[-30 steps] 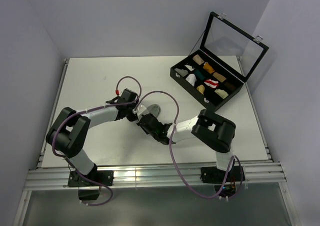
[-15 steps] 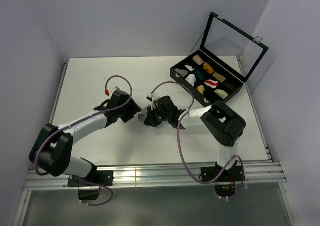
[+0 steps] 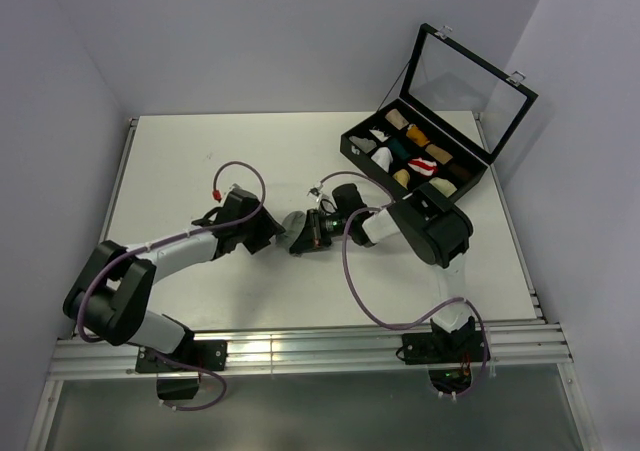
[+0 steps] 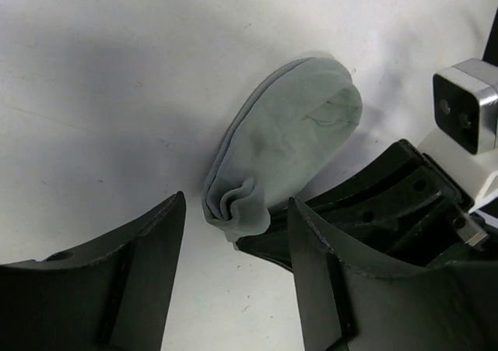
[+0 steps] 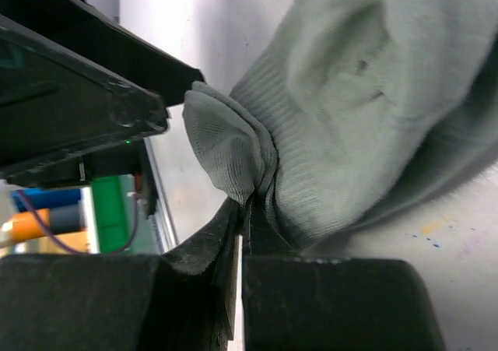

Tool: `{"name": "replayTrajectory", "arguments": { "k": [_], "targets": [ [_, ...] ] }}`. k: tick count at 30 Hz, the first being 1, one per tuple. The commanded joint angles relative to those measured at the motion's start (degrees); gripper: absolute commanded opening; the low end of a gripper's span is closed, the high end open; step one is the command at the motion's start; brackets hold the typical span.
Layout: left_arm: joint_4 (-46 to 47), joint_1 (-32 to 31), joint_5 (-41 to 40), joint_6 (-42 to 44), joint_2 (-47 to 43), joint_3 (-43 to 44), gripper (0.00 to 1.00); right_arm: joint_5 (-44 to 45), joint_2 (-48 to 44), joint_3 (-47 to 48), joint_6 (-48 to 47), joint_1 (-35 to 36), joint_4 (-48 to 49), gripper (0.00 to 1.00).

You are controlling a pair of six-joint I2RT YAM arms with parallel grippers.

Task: Roll the socks
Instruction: Roll the sock at the center of the board.

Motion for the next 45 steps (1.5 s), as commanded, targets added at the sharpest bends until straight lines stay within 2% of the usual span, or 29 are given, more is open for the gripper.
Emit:
{"name": "replayTrajectory", "arguments": {
  "k": [1,5,8,9,13,22,23,26,27,28,29,33,36,45],
  "targets": [
    [3.04,-0.02,2.13,-1.22,1.54,-0.11,0.6,-3.02,1.59,1.62,4.59,-1.02,2.19,0.0],
    [3.57,-0.19,2.49,-1.92,1.72,-1.16,0.59,-2.84,1.95,2.23,5.38,-1.54,1.31,0.0],
    [3.48,-0.19,2.4,-1.92,2.34,-1.51,0.54,-2.67,2.21,2.76,6.26,-1.81,1.13,0.0],
    [3.22,-0.19,2.23,-1.75,3.04,-1.51,0.49,-2.67,2.3,2.85,6.61,-1.98,1.3,0.0],
    [3.13,-0.19,2.66,-1.39,5.41,-1.08,0.39,-1.35,0.99,2.94,5.92,-1.98,-0.61,0.0],
    [2.16,-0.11,1.44,-0.16,9.72,2.09,0.15,4.35,-4.11,3.29,-2.86,-0.84,-9.05,0.0],
    [1.55,-0.19,1.44,0.1,9.9,2.35,0.09,5.15,-5.33,3.46,-3.75,-0.23,-10.02,0.02],
    [0.67,-0.19,1.52,0.98,10.25,3.4,0.01,10.32,-8.15,3.73,-8.93,1.61,-14.77,0.14],
    [0.06,-0.19,1.44,1.33,10.16,3.76,0.01,12.08,-10.59,3.82,-10.6,2.14,-16.17,0.23],
    [-0.56,-0.19,1.35,1.59,9.99,4.02,0.01,14.01,-11.92,3.9,-14.18,2.84,-19.14,0.27],
    [-1.09,-0.19,1.43,2.55,9.81,4.46,0.01,18.73,-14.63,4.08,-15.87,3.55,-20.48,0.33],
    [-3.98,-0.19,2.05,4.76,9.55,6.91,0.01,32.98,-21.24,2.33,-23.26,8.54,-23.48,0.47],
    [-5.31,-0.19,3.1,6.51,9.9,8.76,0.01,41.7,-24.68,0.57,-29.84,12.32,-21.21,0.5],
    [-6.98,-0.19,4.95,7.75,9.64,10.61,0.01,51.46,-21.61,1.35,-38.74,19.9,-17.33,0.52]
  ]
}}
